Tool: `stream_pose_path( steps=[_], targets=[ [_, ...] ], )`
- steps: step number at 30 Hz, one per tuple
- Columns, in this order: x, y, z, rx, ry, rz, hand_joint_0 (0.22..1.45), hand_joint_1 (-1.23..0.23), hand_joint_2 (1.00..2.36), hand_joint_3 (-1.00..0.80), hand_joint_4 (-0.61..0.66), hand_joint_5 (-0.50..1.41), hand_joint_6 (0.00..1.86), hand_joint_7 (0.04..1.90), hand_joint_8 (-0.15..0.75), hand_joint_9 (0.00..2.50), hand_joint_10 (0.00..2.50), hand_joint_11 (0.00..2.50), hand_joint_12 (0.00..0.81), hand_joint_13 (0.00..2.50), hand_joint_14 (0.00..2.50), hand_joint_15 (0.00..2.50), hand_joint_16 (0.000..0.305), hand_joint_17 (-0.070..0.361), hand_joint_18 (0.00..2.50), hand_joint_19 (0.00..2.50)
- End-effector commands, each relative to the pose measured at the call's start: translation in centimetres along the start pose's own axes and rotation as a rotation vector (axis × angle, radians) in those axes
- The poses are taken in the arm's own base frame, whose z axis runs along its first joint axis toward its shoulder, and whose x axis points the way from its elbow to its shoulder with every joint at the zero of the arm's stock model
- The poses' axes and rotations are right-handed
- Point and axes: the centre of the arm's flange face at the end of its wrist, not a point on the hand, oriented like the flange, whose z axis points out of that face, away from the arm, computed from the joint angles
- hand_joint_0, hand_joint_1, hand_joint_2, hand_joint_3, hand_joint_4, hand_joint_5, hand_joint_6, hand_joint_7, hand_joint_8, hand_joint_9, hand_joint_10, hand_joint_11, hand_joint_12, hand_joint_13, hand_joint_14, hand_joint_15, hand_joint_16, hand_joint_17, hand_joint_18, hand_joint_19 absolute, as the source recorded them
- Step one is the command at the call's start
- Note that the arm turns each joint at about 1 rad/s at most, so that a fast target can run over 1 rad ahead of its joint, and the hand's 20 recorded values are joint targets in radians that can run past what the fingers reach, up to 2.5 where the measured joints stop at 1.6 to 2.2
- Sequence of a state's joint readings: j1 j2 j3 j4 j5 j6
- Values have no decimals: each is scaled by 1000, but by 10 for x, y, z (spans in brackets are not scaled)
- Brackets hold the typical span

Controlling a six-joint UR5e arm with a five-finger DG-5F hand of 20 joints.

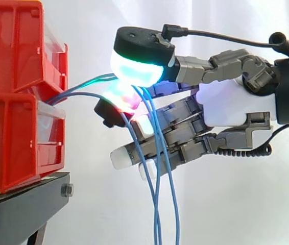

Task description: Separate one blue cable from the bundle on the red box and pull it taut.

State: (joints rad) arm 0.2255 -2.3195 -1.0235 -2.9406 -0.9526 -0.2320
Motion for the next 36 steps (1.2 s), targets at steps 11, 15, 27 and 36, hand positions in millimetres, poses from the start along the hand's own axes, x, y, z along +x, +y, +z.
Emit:
stream_pose_path(
  steps=[11,15,27,36],
  targets=[
    [0,0,0,0,0,-1,589,-676,1006,-428,64,-136,896,1237,308,1137,18,832,388,863,15,447,40,91,785,482],
    [0,-1,0,1,0,-2,577,-616,1010,-364,78,-130,888,1233,310,1153,17,826,395,862,15,449,41,92,768,491],
    [0,-1,0,1,0,-2,570,-558,1013,-222,86,-116,871,1144,337,1215,18,777,419,892,13,431,47,107,804,448],
    [0,-2,0,2,0,-3,566,-575,1012,-121,117,-100,830,1076,347,1228,16,655,430,899,13,392,52,118,842,416]
  ],
)
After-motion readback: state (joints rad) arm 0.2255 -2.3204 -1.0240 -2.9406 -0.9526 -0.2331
